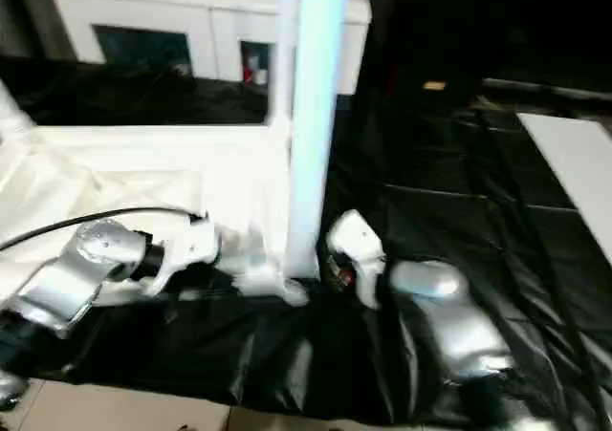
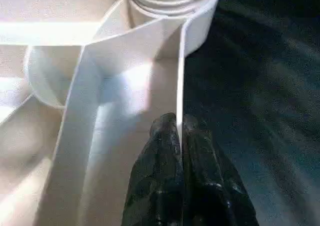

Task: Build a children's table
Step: Rotate leg to tighten

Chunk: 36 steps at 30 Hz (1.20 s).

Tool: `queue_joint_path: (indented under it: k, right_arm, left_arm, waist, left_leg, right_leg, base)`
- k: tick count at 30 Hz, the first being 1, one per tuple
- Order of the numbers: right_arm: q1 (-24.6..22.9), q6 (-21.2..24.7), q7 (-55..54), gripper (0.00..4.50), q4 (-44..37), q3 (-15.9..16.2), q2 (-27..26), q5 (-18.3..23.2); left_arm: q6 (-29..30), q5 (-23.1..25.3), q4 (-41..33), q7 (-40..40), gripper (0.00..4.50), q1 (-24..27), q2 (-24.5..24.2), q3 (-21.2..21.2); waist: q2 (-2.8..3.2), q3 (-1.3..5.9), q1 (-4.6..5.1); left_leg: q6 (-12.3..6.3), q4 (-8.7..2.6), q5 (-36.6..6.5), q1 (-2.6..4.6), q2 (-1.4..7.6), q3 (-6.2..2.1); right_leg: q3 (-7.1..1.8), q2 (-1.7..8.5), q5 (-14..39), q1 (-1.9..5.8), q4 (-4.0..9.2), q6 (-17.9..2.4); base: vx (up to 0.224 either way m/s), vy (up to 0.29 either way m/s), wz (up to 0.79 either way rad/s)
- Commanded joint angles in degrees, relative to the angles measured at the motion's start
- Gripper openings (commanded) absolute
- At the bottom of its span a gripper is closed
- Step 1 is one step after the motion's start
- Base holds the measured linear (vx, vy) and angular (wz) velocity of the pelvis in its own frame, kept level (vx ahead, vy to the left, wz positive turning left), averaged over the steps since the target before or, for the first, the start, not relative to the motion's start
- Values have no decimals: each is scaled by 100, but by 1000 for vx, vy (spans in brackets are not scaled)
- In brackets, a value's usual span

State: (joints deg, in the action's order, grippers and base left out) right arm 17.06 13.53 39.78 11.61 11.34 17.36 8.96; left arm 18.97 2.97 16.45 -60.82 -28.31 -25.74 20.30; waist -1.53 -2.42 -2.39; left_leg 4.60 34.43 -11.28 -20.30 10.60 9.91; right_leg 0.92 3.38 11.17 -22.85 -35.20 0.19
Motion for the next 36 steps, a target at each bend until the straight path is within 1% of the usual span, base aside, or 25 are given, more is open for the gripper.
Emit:
queue_joint_path:
  k: [1, 3, 4, 5, 6, 8, 9, 10, 11, 14, 15, 17, 19, 20, 22, 23, 24, 27, 28, 29, 30, 32, 33, 34, 36]
  right_arm:
    - [70, 212, -805, 252, 541, -146, -201, -232]
    - [248, 381, -1893, 252, 1064, -509, -749, -203]
    - [248, 381, -1893, 252, 1064, -509, -749, -203]
    - [319, 437, -2279, 252, 1276, -606, -958, -226]
    - [407, 479, -2717, 251, 1508, -687, -1162, -281]
    - [650, 503, -3455, 251, 1989, -800, -1630, -303]
    - [760, 471, -3642, 251, 2157, -789, -1793, -329]
    - [951, 280, -3677, 251, 2370, -739, -2013, -355]
    - [973, 236, -3662, 251, 2365, -716, -2019, -379]
    - [1047, -28, -3500, 251, 2278, -679, -2035, -411]
    - [1039, -109, -3429, 299, 2181, -692, -2013, -392]
    - [981, -173, -3254, 311, 1960, -738, -1929, -333]
    - [922, -223, -3219, 317, 1769, -783, -1798, -376]
    - [921, -226, -3219, 347, 1764, -786, -1794, -378]
    - [763, -113, -2878, 358, 1360, -733, -1528, -313]
    - [707, -89, -2713, 358, 1229, -723, -1443, -263]
    - [612, -11, -2427, 366, 1007, -656, -1238, -236]
    - [395, 66, -1693, 399, 595, -425, -644, -319]
    - [322, 108, -1453, 399, 485, -414, -432, -322]
    - [213, 111, -1055, 399, 295, -391, -127, -280]
    - [29, 96, -374, 399, -62, -339, 306, -83]
    - [-167, 104, 309, 399, -464, -270, 683, 179]
    - [-216, 136, 481, 399, -577, -257, 776, 250]
    - [-267, 189, 660, 399, -702, -230, 886, 322]
    - [-329, 251, 899, 399, -852, -176, 1031, 420]
  left_arm:
    - [188, -129, 53, 430, 0, -90, 376, -68]
    - [438, -41, 327, 991, 0, -185, 796, -109]
    - [438, -41, 327, 991, 0, -185, 796, -109]
    - [546, 18, 470, 1275, 0, -243, 980, -122]
    - [628, 58, 640, 1553, 0, -324, 1177, -149]
    - [733, 106, 1015, 2136, 0, -569, 1645, -248]
    - [723, 148, 1145, 2319, 0, -664, 1799, -259]
    - [595, 279, 1301, 2524, 0, -790, 1958, -230]
    - [576, 287, 1306, 2510, 0, -799, 1964, -219]
    - [437, 343, 1274, 2413, 0, -817, 1934, -124]
    - [473, 350, 1202, 2338, 0, -790, 1879, -83]
    - [355, 415, 1051, 2148, 0, -708, 1705, 34]
    - [253, 429, 956, 1956, 0, -628, 1542, 88]
    - [246, 430, 954, 1949, 0, -626, 1536, 90]
    - [217, 429, 853, 1781, 0, -554, 1363, 87]
    - [189, 424, 825, 1709, 0, -534, 1308, 87]
    - [185, 419, 780, 1609, 0, -507, 1216, 86]
    - [3, 380, 700, 1264, 0, -457, 965, 163]
    - [-138, 376, 676, 1131, 0, -441, 857, 201]
    - [-333, 335, 623, 844, 0, -410, 691, 268]
    - [-627, 284, 524, 457, 0, -356, 451, 346]
    - [-722, 202, 395, 9, 0, -304, 220, 428]
    - [-730, 182, 363, -109, 0, -296, 157, 450]
    - [-821, 139, 322, -307, 0, -286, 77, 481]
    - [-923, 45, 263, -575, 0, -274, -10, 493]
  waist:
    - [28, 253, -1]
    - [10, 274, 42]
    - [19, 270, 55]
    - [17, 283, 44]
    - [23, 271, 42]
    - [13, 260, 51]
    - [13, 277, 50]
    - [9, 288, 27]
    - [5, 272, 36]
    - [15, 287, 22]
    - [9, 283, 19]
    - [0, 292, 12]
    - [3, 310, -6]
    - [3, 319, -4]
    - [18, 329, -13]
    - [6, 328, -20]
    - [4, 327, -55]
    - [19, 317, -77]
    - [57, 316, -80]
    - [27, 310, -96]
    - [51, 307, -124]
    - [54, 300, -134]
    - [111, 289, -128]
    - [78, 283, -117]
    - [79, 271, -113]
  left_leg:
    - [160, -503, -1719, 28, 201, -94]
    - [182, -499, -1618, 7, 174, -94]
    - [168, -502, -1584, 5, 173, -93]
    - [149, -494, -1561, 16, 172, -92]
    - [108, -487, -1584, 31, 175, -71]
    - [114, -479, -1616, 26, 150, -63]
    - [152, -470, -1686, 63, 143, -71]
    - [140, -484, -1641, 56, 155, -82]
    - [134, -502, -1693, 32, 164, -84]
    - [111, -515, -1720, 24, 169, -93]
    - [83, -519, -1735, 25, 171, -90]
    - [37, -519, -1705, 5, 170, -91]
    - [-20, -507, -1459, -10, 178, -81]
    - [-32, -501, -1385, -19, 180, -79]
    - [-99, -477, -1087, -29, 172, -60]
    - [-126, -473, -1036, -32, 168, -54]
    - [-219, -465, -900, -37, 174, -51]
    - [-269, -463, -915, -32, 191, -42]
    - [-251, -469, -955, -31, 188, -50]
    - [-241, -463, -1026, -22, 201, -39]
    - [-271, -463, -1111, -29, 211, -54]
    - [-319, -465, -1074, -35, 222, -53]
    - [-336, -471, -1128, -24, 228, -50]
    - [-317, -476, -1181, -24, 220, -51]
    - [-281, -488, -1277, -24, 233, -52]
  right_leg:
    - [-178, 381, 2046, 191, 475, -1017]
    - [-182, 371, 1811, 201, 475, -1028]
    - [-183, 359, 1699, 194, 470, -1045]
    - [-180, 357, 1636, 203, 469, -1037]
    - [-195, 354, 1549, 171, 482, -1064]
    - [-193, 349, 1689, 168, 496, -1049]
    - [-201, 365, 1987, 136, 523, -968]
    - [-195, 359, 1869, 162, 512, -928]
    - [-189, 350, 1791, 161, 513, -899]
    - [-183, 357, 1642, 178, 501, -854]
    - [-184, 353, 1602, 175, 502, -855]
    - [-191, 367, 1581, 187, 498, -853]
    - [-195, 368, 1230, 202, 468, -908]
    - [-194, 370, 1113, 213, 451, -943]
    - [-191, 356, 638, 234, 409, -1062]
    - [-188, 347, 553, 247, 411, -1075]
    - [-186, 348, 321, 272, 391, -1121]
    - [-189, 360, 352, 258, 402, -1184]
    - [-183, 357, 422, 259, 406, -1199]
    - [-190, 357, 522, 257, 421, -1185]
    - [-194, 355, 538, 288, 420, -1161]
    - [-200, 364, 435, 286, 404, -1188]
    - [-196, 363, 482, 251, 404, -1231]
    - [-181, 349, 606, 262, 422, -1240]
    - [-187, 371, 883, 243, 437, -1233]
  base:
    - [0, 0, 0]
    - [0, 0, 0]
    - [0, 0, 0]
    - [0, 0, 0]
    - [0, 0, 0]
    - [0, 0, 0]
    - [0, 0, 0]
    - [0, 0, 0]
    - [0, 0, 0]
    - [0, 0, 0]
    - [0, 0, 0]
    - [0, 0, 0]
    - [0, 0, 0]
    - [0, 0, 0]
    - [0, 0, 0]
    - [0, 0, 0]
    - [0, 0, 0]
    - [0, 0, 0]
    - [0, 0, 0]
    - [0, 0, 0]
    - [0, 0, 0]
    - [0, 0, 0]
    - [0, 0, 0]
    - [0, 0, 0]
    - [0, 0, 0]
